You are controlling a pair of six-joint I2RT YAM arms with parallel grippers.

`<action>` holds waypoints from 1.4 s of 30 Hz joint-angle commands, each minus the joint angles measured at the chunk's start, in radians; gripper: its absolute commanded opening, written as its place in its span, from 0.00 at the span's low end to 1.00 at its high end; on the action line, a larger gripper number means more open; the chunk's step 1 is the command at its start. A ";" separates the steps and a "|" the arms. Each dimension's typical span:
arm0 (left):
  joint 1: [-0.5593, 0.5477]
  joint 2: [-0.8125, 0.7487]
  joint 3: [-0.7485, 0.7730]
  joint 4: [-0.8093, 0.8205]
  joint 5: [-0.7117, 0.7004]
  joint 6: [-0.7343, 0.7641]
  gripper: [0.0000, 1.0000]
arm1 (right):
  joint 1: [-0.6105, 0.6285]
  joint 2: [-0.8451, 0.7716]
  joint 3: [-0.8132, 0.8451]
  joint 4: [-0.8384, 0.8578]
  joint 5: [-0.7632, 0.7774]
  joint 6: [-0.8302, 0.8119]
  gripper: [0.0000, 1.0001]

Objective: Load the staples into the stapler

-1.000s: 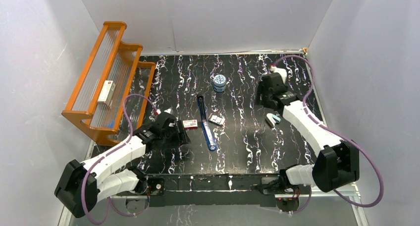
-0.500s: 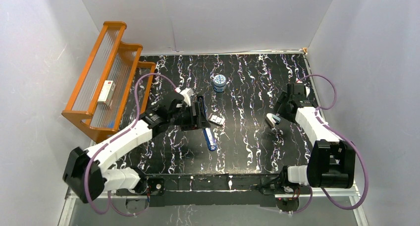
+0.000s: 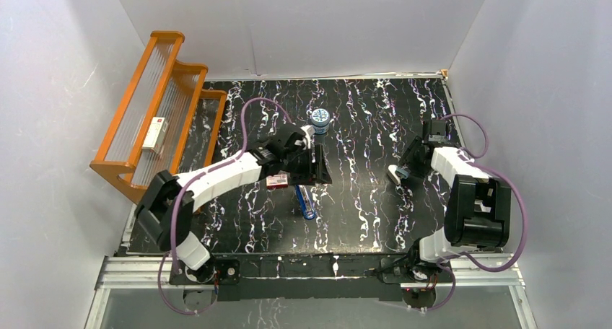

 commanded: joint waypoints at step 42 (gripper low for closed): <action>-0.254 0.834 0.807 0.048 -0.291 0.145 0.46 | -0.005 -0.518 -0.261 -0.153 0.072 0.256 0.58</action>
